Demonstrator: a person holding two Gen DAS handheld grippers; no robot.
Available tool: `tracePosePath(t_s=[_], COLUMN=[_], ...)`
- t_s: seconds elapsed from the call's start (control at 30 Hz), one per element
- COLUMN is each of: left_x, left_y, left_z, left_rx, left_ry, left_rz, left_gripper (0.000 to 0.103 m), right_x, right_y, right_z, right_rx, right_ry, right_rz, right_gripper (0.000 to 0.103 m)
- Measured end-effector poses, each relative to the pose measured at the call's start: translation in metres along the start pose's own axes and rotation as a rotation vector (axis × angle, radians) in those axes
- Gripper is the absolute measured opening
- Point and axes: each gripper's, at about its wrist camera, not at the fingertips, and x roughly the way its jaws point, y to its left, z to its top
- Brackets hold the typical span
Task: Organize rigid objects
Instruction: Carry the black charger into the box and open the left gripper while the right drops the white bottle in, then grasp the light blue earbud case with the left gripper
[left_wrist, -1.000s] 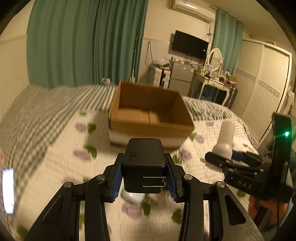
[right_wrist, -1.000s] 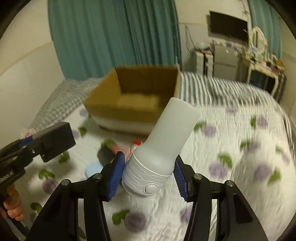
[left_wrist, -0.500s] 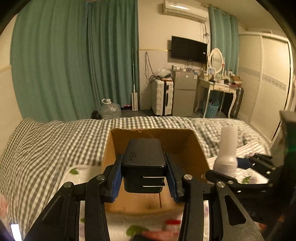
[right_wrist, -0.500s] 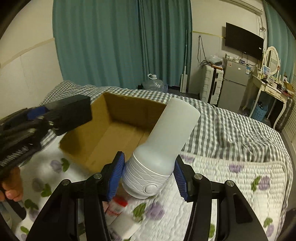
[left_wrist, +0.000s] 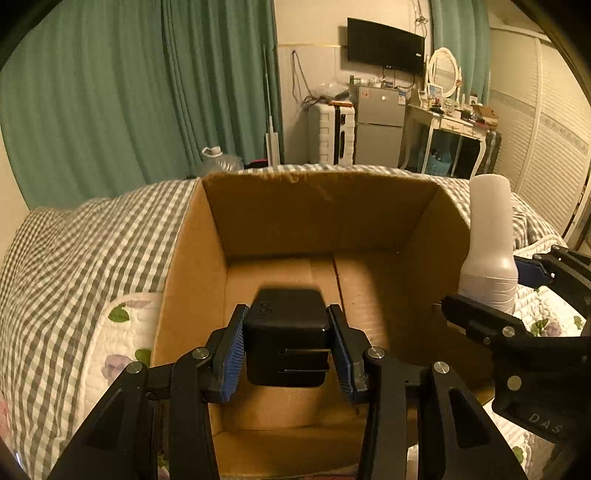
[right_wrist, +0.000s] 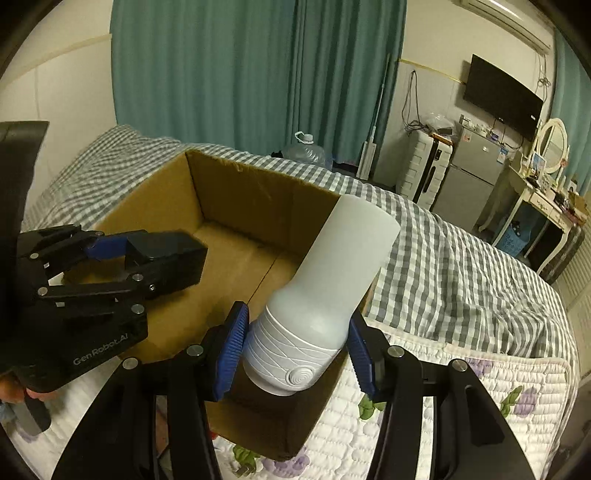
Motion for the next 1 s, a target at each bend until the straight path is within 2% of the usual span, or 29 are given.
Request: tracePosePath(t_s=[0.07,0.13,0.2,0.4,0.57,0.77,1.0], left_x=[-0.008,-0.015,-0.021,-0.045,-0.090,-0.130,-0.136], left_y=[-0.002,-0.003,-0.003,0.009,0.011,0.008,0.019], left_z=[0.001,0.003,0.005,0.001,-0.013,-0.050,-0.105], left_rx=[0.014,0.033,0.047,0.009,-0.005,-0.033,-0.094], left_ry=[-0.044,-0.066,-0.073,-0.099,-0.152,-0.164,-0.081], left_rz=[0.029,0.056,0.060,0.065,0.067,0.058,0.077], left_gripper=[0.047,0.060,0.060,0.060,0.061,0.063,0.063], right_x=[0.000,-0.002,-0.005,-0.050,-0.101,-0.134,-0.147], right_y=[-0.001,0.001,0.004,0.004,0.008,0.020,0.021], right_z=[0.002,0.003,0.004,-0.004,-0.021,-0.058,-0.098], right_rx=[0.002,0.001,-0.018,-0.026,-0.027,0.000,0.026], right_ry=[-0.009,-0.006,0.005,-0.098,-0.189,-0.197,-0.154], right_rz=[0.013,0.026,0.011,-0.064,-0.122,-0.127,-0.117], right_gripper=[0.052,0.053,0.060,0.086,0.095,0.097,0.097])
